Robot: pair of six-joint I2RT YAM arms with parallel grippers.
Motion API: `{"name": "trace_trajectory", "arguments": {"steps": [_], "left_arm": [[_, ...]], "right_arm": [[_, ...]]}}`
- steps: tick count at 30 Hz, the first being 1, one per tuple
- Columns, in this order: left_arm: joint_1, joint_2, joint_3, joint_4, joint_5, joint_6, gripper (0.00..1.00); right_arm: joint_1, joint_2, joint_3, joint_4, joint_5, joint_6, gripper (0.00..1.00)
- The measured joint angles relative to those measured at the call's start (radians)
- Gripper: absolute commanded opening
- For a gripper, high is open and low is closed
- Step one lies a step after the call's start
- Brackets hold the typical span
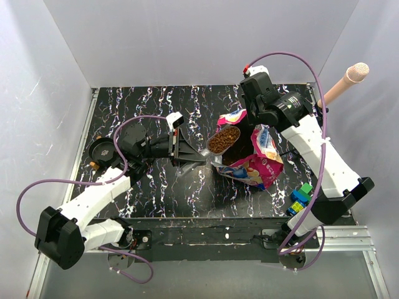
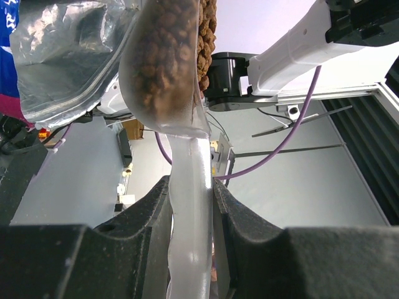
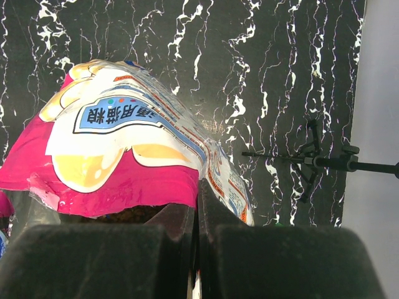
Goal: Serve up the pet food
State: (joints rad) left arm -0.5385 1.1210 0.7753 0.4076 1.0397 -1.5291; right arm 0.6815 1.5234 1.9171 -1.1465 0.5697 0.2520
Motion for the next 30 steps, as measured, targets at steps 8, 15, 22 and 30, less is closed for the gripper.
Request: {"name": "trace_trajectory", "arguments": {"steps": [8, 15, 22, 30], "left_arm": [[0.019, 0.0, 0.004, 0.047, -0.018, -0.05, 0.0], [0.035, 0.01, 0.026, 0.092, -0.026, -0.087, 0.0], [0.038, 0.021, 0.05, 0.069, -0.027, -0.075, 0.0], [0.059, 0.029, 0.058, 0.029, -0.056, -0.064, 0.0]], "right_arm": [[0.0, 0.0, 0.0, -0.001, 0.0, 0.007, 0.01], [0.0, 0.0, 0.0, -0.002, 0.002, 0.008, 0.01], [0.0, 0.0, 0.0, -0.003, -0.002, 0.012, 0.01], [0.0, -0.001, 0.0, -0.003, -0.004, 0.015, 0.01]]}}
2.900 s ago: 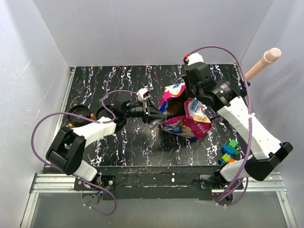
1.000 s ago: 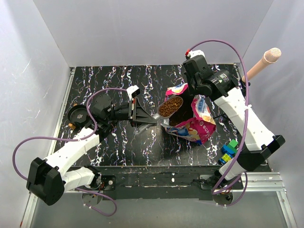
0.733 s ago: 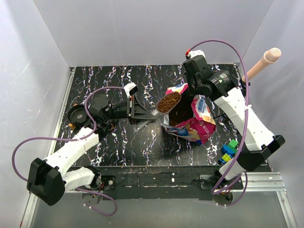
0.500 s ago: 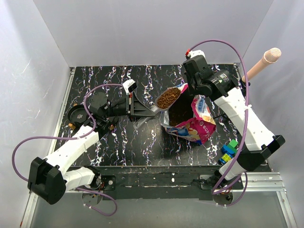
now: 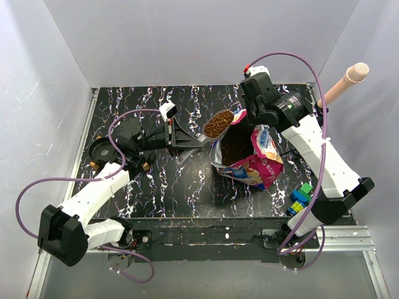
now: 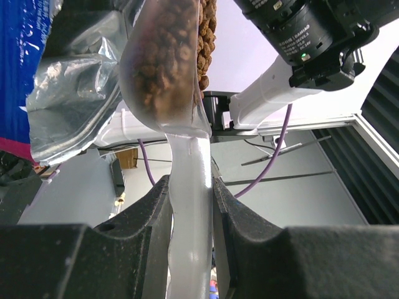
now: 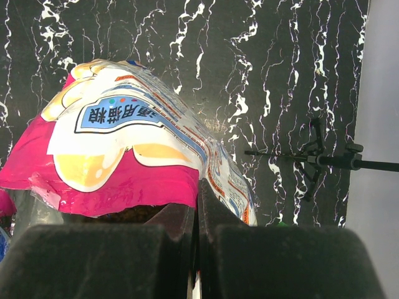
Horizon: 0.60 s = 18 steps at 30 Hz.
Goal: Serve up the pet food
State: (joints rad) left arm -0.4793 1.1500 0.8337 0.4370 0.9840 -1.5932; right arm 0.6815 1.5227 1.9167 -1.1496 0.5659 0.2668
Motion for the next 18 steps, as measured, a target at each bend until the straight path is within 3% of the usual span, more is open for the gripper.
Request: {"name": "trace_trajectory", "arguments": {"steps": [18], "left_arm": [[0.095, 0.042, 0.026, 0.012, -0.024, -0.026, 0.0]], "right_arm": [[0.0, -0.011, -0.005, -0.003, -0.027, 0.013, 0.01]]}}
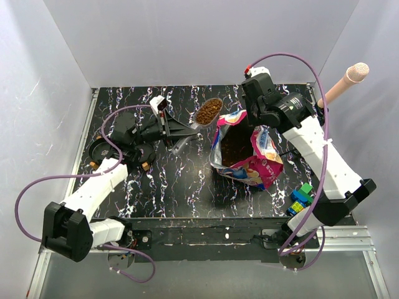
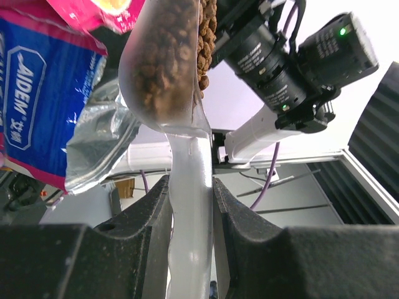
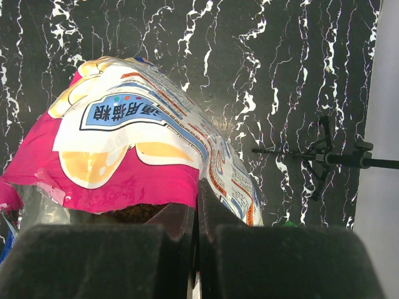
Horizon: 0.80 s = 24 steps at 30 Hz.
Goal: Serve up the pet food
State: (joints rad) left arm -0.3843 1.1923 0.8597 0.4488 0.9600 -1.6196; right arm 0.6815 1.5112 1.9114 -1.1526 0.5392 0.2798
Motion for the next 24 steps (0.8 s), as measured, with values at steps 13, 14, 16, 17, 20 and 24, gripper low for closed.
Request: {"name": "trace_trajectory", "arguments": {"steps": [13, 14, 16, 17, 20, 24], "left_arm": [[0.178, 0.14, 0.026, 0.11, 0.005, -0.023, 0.0], [0.193, 0.148, 0.026, 0.118, 0.006, -0.025, 0.0], [0.231, 0.166, 0.026, 0.139, 0.01, -0.031, 0.0], [0.247, 0.171, 0.026, 0.143, 0.011, -0.031, 0.0], [0.288, 0.172, 0.025, 0.158, 0.013, -0.023, 0.0], [0.33, 0.16, -0.011, 0.198, 0.009, -0.023, 0.0]], "right_arm": [[0.0, -0.039, -0.039, 0.01, -0.023, 0.006, 0.01], [0.0, -0.042, -0.041, 0.011, -0.023, 0.006, 0.01], [0.0, -0.046, -0.043, 0.01, -0.027, 0.006, 0.01], [0.0, -0.047, -0.043, 0.01, -0.03, 0.006, 0.01], [0.0, -0.047, -0.043, 0.01, -0.034, 0.006, 0.01], [0.0, -0.048, -0.044, 0.01, -0.048, 0.006, 0.01]]}}
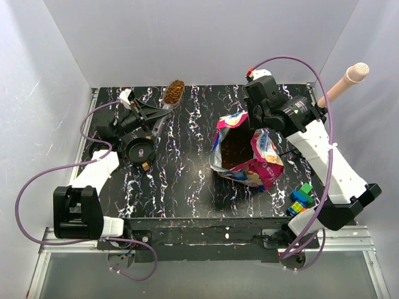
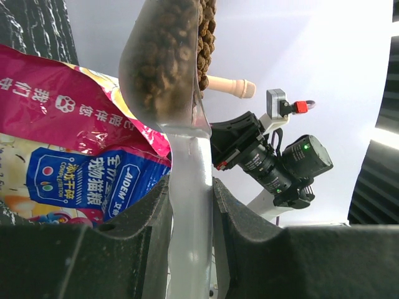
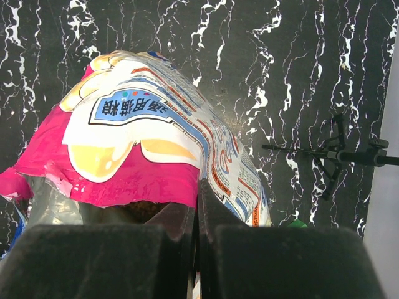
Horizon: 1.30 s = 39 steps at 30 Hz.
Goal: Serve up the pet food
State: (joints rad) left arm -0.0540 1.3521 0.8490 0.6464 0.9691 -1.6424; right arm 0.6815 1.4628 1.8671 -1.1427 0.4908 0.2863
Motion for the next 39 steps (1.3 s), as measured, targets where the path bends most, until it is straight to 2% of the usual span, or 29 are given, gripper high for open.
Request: {"name": "trace_trajectory", "arguments": {"steps": [14, 27, 39], "left_arm": [[0.122, -0.109, -0.135, -0.002, -0.053, 0.026, 0.0], [0.163, -0.358, -0.348, -0.111, -0.153, 0.074, 0.0], [0.169, -0.583, -0.464, -0.258, -0.262, 0.106, 0.0]], "right_arm": [[0.008, -0.049, -0.053, 0.026, -0.043, 0.021, 0.01], [0.026, -0.099, -0.098, 0.035, -0.049, 0.024, 0.01], [0.039, -0.14, -0.131, 0.029, -0.049, 0.024, 0.01]]}}
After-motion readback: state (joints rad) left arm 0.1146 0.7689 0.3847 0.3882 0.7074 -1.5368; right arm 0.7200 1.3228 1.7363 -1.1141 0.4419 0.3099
